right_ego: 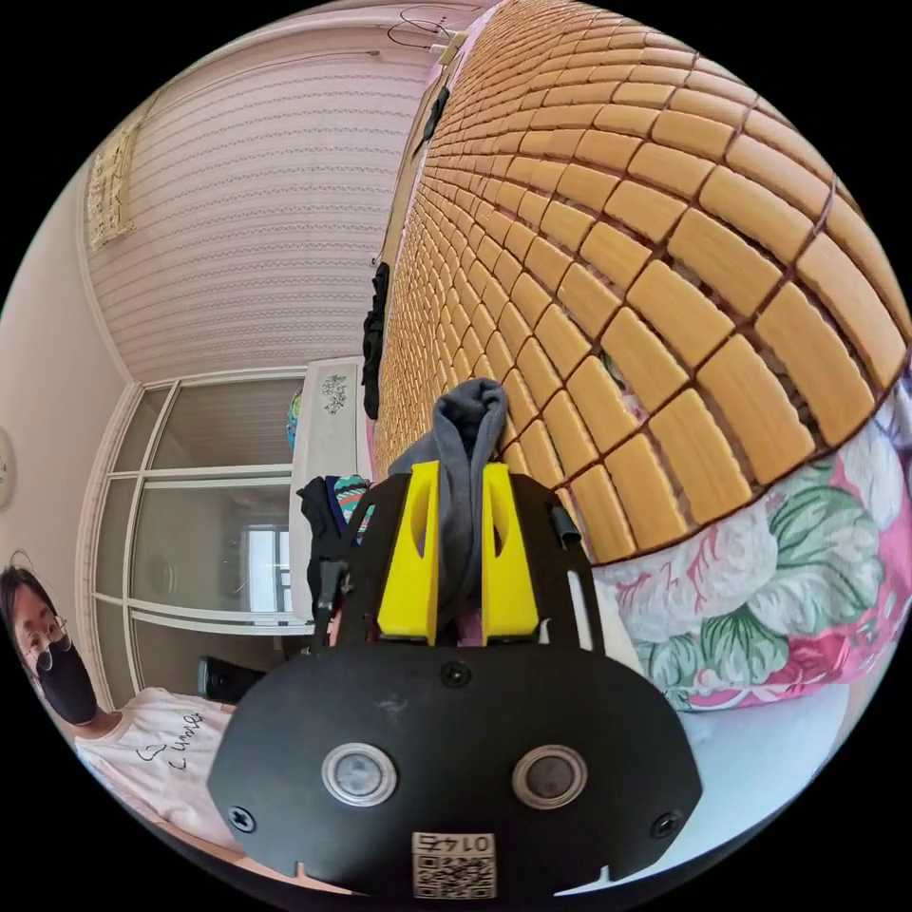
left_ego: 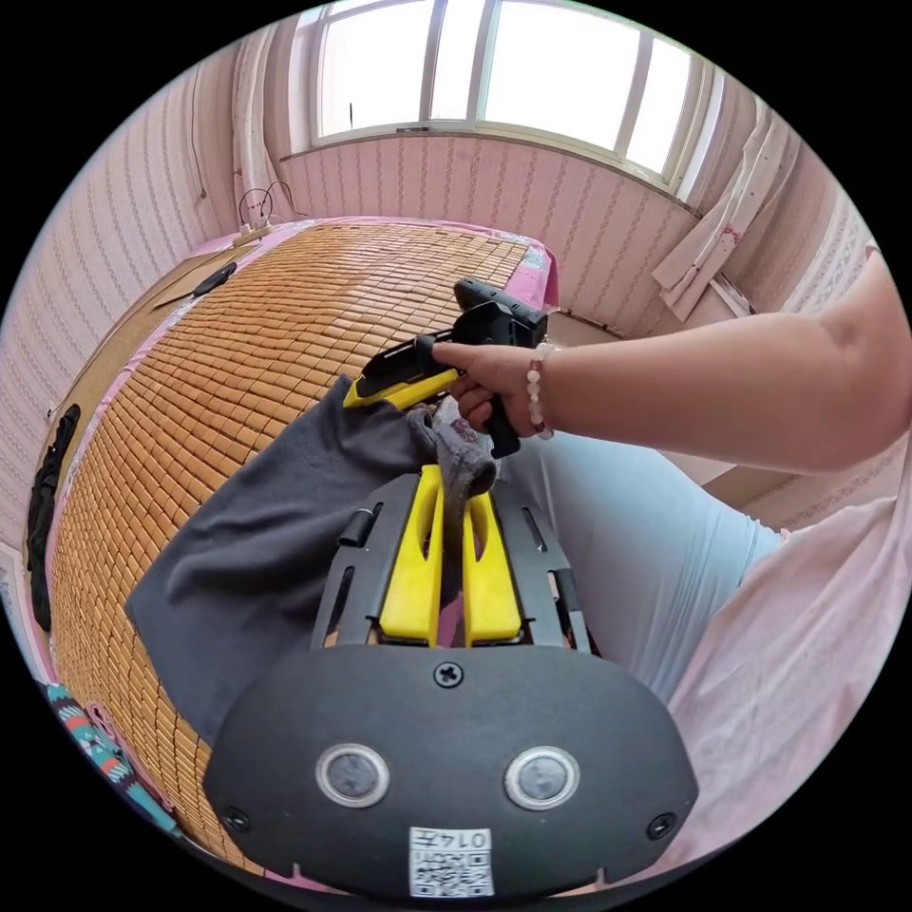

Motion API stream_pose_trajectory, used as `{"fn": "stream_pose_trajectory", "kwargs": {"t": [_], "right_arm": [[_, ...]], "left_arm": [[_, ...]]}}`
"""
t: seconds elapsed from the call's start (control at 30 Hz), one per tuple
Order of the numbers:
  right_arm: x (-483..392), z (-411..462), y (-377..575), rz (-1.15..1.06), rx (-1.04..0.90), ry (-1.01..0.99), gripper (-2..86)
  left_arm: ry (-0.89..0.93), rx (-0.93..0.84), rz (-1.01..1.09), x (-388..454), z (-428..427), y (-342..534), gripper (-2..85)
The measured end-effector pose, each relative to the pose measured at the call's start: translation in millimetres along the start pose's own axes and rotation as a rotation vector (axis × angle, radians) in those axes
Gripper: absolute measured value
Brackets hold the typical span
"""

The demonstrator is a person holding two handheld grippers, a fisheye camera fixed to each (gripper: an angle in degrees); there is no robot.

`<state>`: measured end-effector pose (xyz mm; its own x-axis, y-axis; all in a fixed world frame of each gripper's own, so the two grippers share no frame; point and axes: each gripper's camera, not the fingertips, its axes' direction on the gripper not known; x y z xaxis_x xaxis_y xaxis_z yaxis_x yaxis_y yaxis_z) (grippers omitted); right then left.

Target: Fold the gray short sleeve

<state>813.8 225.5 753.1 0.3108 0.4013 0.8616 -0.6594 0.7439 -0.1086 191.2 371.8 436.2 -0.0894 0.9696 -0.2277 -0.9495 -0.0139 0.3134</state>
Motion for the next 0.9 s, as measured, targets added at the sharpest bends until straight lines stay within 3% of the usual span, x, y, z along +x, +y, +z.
{"fn": "stream_pose_trajectory", "kwargs": {"t": [0.33, 0.53, 0.83, 0.9], "right_arm": [[-57, -66, -2, -0.168, 0.076, 0.087, 2.1], [-123, -51, -7, -0.292, 0.042, 0.167, 2.0], [-222, 164, -35, -0.427, -0.222, 0.246, 2.2], [-235, 230, -38, -0.423, -0.285, 0.349, 2.5]], "left_arm": [[0.106, 0.114, 0.008, 2, -21, -8, -0.7], [0.165, 0.234, -0.153, -36, -51, 6, -0.6], [-0.035, 0.262, -0.659, -154, -106, 129, -0.1], [-0.054, 0.242, -0.752, -177, -105, 152, 0.4]]}}
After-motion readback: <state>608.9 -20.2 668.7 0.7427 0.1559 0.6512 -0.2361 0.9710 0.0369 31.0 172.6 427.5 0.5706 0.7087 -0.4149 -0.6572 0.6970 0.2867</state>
